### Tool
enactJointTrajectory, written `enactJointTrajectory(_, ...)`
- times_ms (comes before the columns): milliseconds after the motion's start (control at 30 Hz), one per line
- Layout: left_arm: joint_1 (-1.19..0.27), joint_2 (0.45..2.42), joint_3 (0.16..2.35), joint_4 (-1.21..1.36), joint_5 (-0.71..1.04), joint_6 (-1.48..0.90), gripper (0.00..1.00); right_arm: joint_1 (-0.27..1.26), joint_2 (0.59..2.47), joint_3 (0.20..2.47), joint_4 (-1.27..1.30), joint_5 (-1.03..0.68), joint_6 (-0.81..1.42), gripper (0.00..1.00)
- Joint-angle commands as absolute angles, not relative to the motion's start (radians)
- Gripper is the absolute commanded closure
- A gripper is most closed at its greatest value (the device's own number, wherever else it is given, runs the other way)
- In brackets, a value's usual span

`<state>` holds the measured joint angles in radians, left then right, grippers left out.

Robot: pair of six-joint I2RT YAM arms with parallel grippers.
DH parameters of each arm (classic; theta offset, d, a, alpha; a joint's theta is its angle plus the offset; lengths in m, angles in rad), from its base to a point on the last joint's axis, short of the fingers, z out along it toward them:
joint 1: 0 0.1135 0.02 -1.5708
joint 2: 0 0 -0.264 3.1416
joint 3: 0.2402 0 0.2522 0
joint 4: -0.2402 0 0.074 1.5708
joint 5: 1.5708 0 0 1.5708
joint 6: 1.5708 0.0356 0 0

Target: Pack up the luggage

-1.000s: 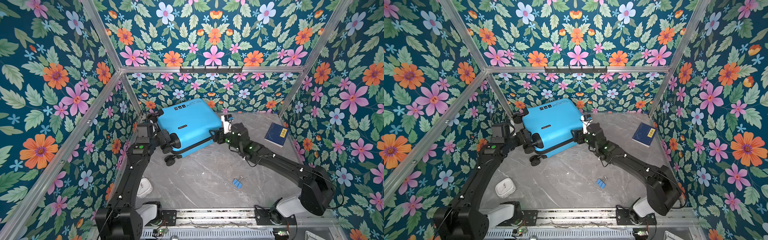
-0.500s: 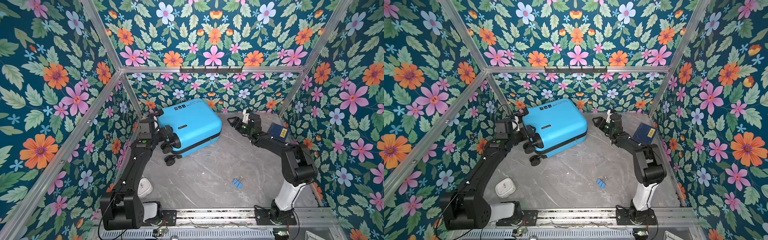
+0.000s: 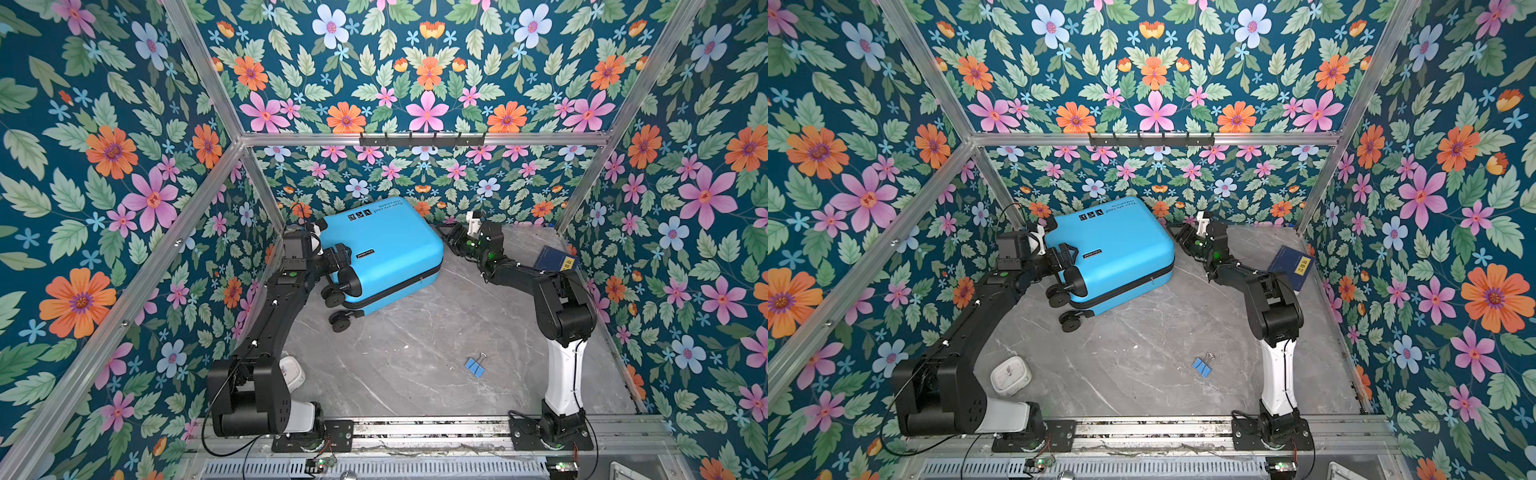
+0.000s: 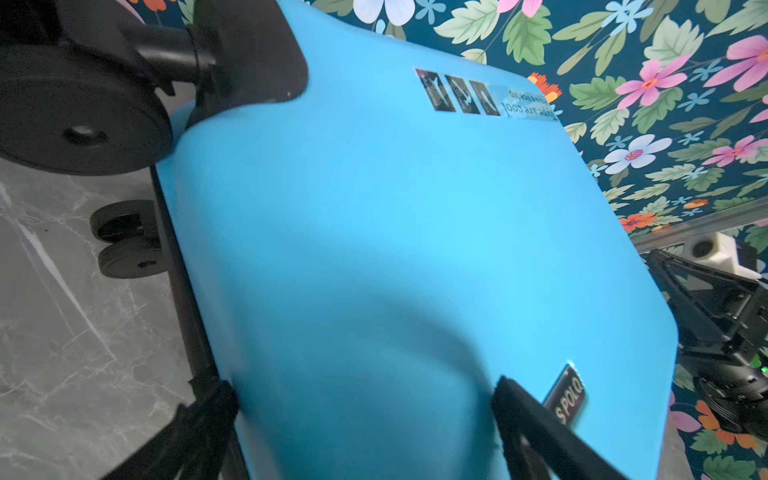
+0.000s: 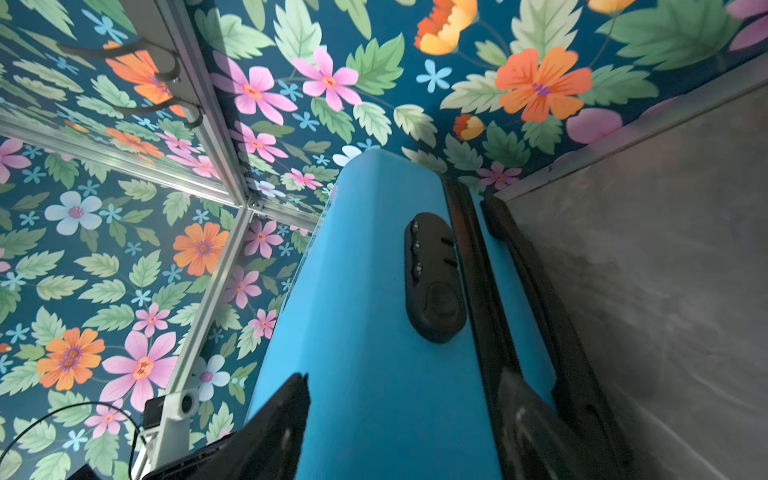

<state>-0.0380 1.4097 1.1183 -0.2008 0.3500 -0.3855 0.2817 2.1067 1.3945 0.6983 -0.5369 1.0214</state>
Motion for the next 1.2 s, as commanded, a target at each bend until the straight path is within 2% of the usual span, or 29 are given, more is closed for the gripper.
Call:
enactJointTrajectory(0, -0.040, 1.429, 1.130, -0.160, 0.431, -0.350, 0.02, 0.291, 2.080, 1.359, 0.761, -0.566, 1.003, 0.27)
enactJointTrajectory(300, -0.080, 1.489, 1.148, -0.135, 0.512, -0.315, 0.04, 0.291, 1.938, 1.162, 0.772, -0.570, 0.925, 0.29)
enactJointTrajectory(800, -0.319, 1.430, 1.128, -0.131, 0.482, -0.362, 0.04, 0.235, 1.675, 0.877, 0.704, -0.552, 0.838, 0.30)
enactJointTrajectory(1167, -0.364, 1.303, 1.126, -0.230, 0.394, -0.331, 0.04, 0.175, 1.611, 0.940, 0.407, -0.510, 0.713, 0.30)
